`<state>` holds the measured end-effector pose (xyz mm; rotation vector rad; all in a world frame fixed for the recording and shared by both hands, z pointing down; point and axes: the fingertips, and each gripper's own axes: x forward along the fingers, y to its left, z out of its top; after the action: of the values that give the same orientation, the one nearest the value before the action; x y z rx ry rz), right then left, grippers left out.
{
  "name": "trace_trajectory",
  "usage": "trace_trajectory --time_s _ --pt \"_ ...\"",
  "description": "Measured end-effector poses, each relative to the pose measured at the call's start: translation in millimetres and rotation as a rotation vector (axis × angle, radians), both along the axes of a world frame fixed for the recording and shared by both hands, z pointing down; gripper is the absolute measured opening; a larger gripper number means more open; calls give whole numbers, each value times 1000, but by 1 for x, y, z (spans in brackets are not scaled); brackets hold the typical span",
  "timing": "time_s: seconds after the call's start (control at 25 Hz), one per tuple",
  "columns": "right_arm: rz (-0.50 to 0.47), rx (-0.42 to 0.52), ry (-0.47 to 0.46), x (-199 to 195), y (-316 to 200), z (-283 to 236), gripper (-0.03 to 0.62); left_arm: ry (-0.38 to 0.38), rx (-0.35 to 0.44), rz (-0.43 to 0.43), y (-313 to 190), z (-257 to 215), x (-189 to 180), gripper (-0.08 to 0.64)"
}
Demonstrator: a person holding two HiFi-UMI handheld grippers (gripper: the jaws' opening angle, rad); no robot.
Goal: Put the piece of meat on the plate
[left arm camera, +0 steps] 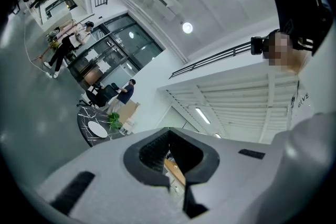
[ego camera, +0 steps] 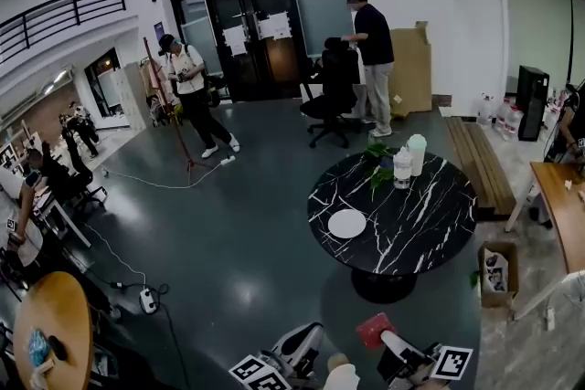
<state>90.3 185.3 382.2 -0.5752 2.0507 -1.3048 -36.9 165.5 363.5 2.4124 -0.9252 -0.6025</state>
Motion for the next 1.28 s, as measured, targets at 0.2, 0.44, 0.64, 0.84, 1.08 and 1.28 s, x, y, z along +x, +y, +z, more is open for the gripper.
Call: trace_trajectory --time_s 0.2,0.44,0.64,0.84,1.08,1.28 --pt "12 -18 -2 1 -35 5 86 13 -28 12 -40 10 3 8" --pt "59 -25 9 10 -95 5 86 6 7 66 -99 -3 14 8" --pt "60 -27 4 1 -139 2 86 20 -7 63 -144 1 7 8" --pt "61 -36 25 -8 -178 4 86 22 -19 41 -187 15 -11 8" --pt "79 -29 16 -15 -213 3 86 20 -19 61 -223 19 -15 8" --pt "81 -64 21 -13 -227 18 86 17 -50 92 -238 34 -2 8"
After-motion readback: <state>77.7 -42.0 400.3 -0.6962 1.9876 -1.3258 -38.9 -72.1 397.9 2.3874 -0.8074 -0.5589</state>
